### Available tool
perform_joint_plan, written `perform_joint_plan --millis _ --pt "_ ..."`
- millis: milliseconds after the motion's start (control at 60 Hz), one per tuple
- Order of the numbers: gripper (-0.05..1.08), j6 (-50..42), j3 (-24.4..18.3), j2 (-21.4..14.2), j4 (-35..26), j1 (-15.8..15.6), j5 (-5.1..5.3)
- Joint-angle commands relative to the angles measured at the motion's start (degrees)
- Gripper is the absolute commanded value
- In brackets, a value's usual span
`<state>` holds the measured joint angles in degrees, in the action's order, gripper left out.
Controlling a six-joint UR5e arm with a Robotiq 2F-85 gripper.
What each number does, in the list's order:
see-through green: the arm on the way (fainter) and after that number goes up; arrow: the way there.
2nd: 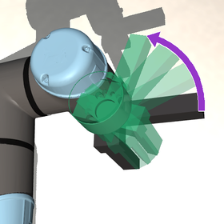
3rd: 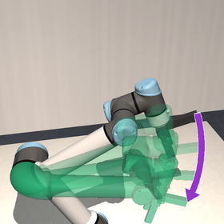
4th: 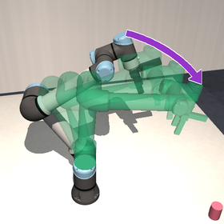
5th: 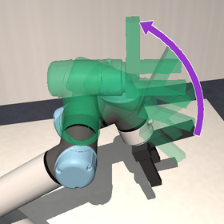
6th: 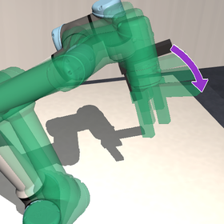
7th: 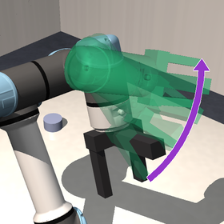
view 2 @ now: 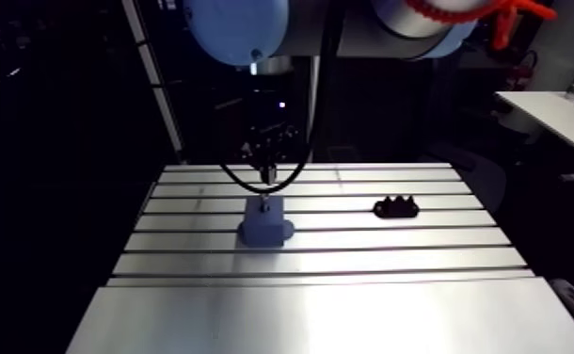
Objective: Pick up the M10 bolt and insert it into the hex recess until seated.
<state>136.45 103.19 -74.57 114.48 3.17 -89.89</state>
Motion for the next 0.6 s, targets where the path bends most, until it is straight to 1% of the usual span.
perform_joint_plan --millis 17,217,600 --pt "1.07 0.1 0.4 -0.1 -0.3 -0.1 0.02" --pt "1.07 0.2 0.7 -0.2 -0.3 -0.6 0.02" --pt "1.07 0.4 1.4 -0.1 -0.1 -0.6 0.11"
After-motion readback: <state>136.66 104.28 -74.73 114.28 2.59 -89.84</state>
